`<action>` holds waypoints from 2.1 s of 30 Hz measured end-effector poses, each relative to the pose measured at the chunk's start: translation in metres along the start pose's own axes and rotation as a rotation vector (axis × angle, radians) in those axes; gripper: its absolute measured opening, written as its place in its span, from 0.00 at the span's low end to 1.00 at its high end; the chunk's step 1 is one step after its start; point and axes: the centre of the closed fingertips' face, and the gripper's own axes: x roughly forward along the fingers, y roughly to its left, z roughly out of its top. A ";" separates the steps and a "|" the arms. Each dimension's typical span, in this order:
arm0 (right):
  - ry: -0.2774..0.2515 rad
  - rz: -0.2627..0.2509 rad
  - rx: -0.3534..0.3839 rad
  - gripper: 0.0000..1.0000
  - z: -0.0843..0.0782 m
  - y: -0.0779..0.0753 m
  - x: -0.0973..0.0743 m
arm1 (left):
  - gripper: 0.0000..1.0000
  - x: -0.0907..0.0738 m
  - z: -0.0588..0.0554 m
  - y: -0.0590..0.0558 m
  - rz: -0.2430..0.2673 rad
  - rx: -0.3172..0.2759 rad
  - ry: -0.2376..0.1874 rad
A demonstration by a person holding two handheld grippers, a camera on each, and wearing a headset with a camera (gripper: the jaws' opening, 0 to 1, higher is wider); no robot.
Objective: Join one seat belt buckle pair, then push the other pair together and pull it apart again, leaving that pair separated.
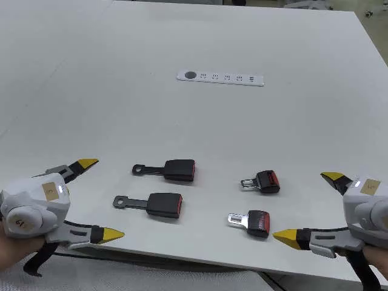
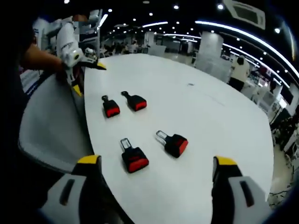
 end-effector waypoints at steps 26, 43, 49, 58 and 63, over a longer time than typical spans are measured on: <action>0.011 -0.072 0.005 0.96 0.001 0.006 -0.011 | 1.00 -0.002 -0.003 0.008 0.018 -0.022 -0.014; -0.021 -0.065 0.009 0.94 0.003 0.009 -0.021 | 0.99 -0.001 -0.006 0.004 0.019 -0.005 0.002; -0.015 -0.063 -0.022 0.89 0.004 0.007 -0.023 | 0.99 -0.001 -0.005 0.006 0.029 -0.001 0.001; -0.006 -0.050 -0.027 0.87 0.001 0.007 -0.017 | 0.99 -0.001 -0.005 0.007 0.032 0.005 0.001; -0.005 -0.042 -0.033 0.87 0.004 0.008 -0.012 | 0.98 -0.001 -0.004 0.008 0.032 0.000 -0.003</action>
